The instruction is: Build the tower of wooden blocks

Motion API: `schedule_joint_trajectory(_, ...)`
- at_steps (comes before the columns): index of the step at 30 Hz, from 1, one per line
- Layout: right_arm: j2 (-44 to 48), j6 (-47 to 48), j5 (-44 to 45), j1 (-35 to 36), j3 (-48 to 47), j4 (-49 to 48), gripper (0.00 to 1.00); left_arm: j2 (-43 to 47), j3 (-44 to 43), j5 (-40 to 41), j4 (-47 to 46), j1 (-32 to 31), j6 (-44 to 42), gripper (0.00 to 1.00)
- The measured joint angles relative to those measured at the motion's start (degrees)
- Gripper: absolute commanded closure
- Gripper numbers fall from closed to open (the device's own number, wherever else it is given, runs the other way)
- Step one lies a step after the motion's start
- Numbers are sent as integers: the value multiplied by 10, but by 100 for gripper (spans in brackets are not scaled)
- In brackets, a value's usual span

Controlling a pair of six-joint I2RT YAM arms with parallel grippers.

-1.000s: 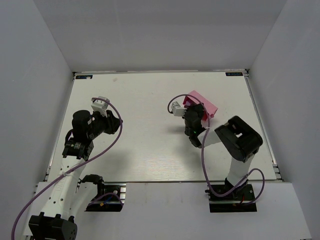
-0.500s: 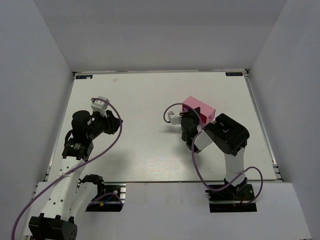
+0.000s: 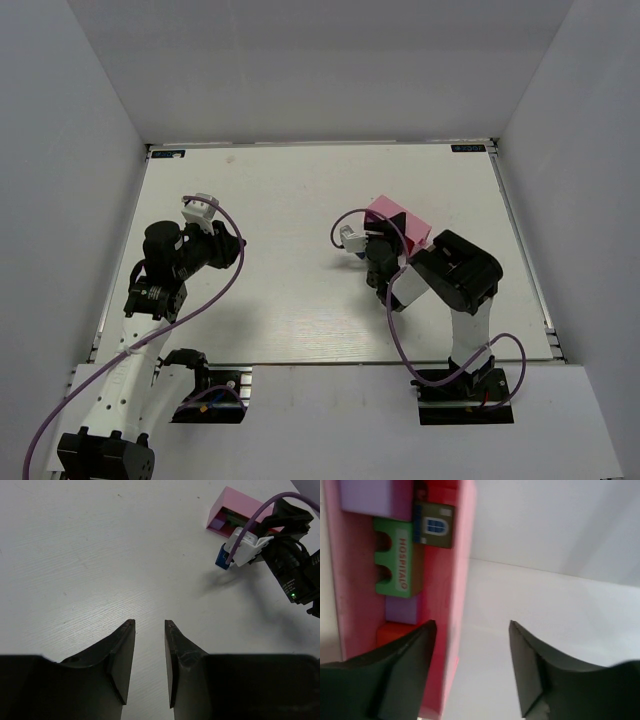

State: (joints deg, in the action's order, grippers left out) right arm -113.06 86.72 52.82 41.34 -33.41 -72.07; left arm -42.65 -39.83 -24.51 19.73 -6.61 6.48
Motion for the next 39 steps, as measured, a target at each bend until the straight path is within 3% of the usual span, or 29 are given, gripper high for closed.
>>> schedule_joint_trajectory(6, 111, -109, -6, 5, 0, 120, 27, 0, 0, 0, 0, 0, 0, 58)
schedule_joint_trajectory(13, 236, -320, -69, 8, -54, 414, 27, 0, 0, 0, 0, 0, 0, 54)
schedule_joint_trajectory(18, 282, -420, -138, 8, -81, 555, 27, 0, 0, 0, 0, 0, 0, 53)
schedule_joint_trajectory(30, 266, -484, -182, 8, -87, 641, 27, 0, 0, 0, 0, 0, 0, 53)
schedule_joint_trajectory(39, 259, -499, -195, 8, -96, 657, 41, 0, 0, 0, 0, 0, 0, 53)
